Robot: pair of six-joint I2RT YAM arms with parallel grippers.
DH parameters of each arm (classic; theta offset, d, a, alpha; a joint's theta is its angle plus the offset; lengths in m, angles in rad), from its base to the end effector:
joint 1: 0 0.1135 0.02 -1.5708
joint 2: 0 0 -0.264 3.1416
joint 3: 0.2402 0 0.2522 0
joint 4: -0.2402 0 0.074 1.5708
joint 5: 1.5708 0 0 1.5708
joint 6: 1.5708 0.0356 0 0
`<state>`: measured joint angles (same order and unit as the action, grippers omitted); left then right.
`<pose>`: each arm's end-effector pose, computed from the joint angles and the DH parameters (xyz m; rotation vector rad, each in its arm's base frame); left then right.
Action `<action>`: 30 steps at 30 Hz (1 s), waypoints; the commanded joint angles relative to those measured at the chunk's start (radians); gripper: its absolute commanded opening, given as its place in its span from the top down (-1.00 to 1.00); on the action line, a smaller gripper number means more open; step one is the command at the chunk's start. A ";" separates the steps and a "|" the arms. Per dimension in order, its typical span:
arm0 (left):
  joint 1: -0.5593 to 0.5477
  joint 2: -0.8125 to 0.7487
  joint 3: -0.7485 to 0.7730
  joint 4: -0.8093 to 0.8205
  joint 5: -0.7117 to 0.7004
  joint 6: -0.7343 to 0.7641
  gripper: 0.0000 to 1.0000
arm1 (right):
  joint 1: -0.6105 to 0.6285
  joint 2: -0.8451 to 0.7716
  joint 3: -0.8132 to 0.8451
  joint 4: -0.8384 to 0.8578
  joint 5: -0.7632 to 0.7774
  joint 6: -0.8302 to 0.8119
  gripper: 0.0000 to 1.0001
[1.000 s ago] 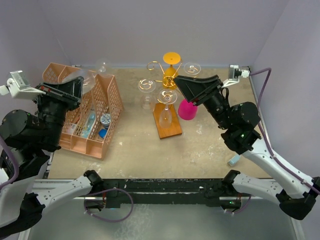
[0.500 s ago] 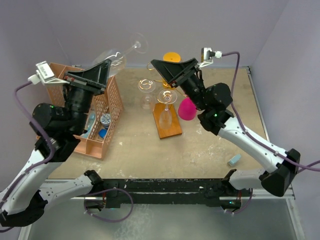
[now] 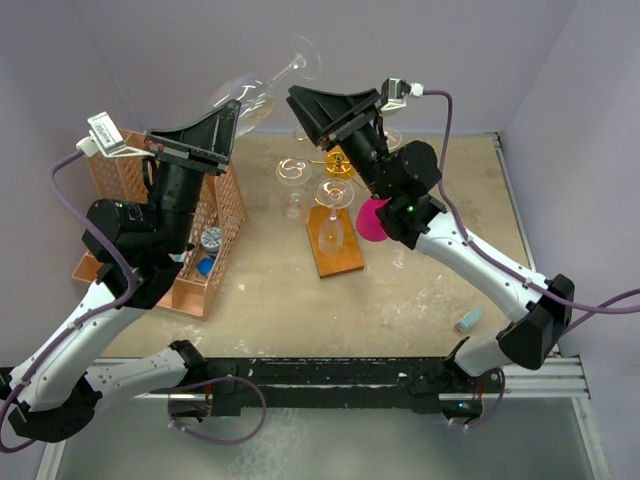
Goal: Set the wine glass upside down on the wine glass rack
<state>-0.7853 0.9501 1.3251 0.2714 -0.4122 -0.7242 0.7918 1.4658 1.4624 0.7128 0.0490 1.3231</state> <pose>0.1215 -0.1013 0.5380 -0.3780 0.9840 -1.1887 0.2265 0.2269 0.5066 0.3233 0.9791 1.9398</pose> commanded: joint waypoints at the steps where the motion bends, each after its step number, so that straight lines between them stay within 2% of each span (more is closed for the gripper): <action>1: 0.006 -0.018 -0.009 0.130 0.042 -0.018 1.00 | 0.003 0.005 0.071 -0.031 0.069 0.081 0.03; 9: 0.006 -0.010 -0.016 0.150 0.087 -0.027 1.00 | 0.004 0.056 0.150 -0.005 0.060 0.084 0.04; 19: 0.006 -0.003 -0.017 0.139 0.172 -0.035 1.00 | 0.003 0.105 0.168 0.089 0.027 0.115 0.23; 21: 0.007 -0.010 -0.029 0.138 0.173 -0.042 1.00 | 0.003 0.105 0.164 0.109 0.029 0.116 0.35; 23: 0.006 -0.020 -0.043 0.136 0.165 -0.044 1.00 | 0.003 0.104 0.158 0.130 0.031 0.119 0.65; 27: 0.006 -0.037 -0.059 0.108 0.158 -0.048 1.00 | 0.003 0.095 0.143 0.169 0.031 0.112 1.00; 29: 0.006 -0.047 -0.061 0.080 0.148 -0.049 0.97 | 0.003 0.091 0.133 0.193 0.031 0.093 1.00; 30: 0.006 -0.054 -0.061 0.056 0.134 -0.049 0.89 | 0.003 0.088 0.129 0.206 0.030 0.070 1.00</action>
<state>-0.7792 0.9306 1.2629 0.3321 -0.2825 -0.7670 0.7921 1.5841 1.5818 0.7963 0.0849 1.4498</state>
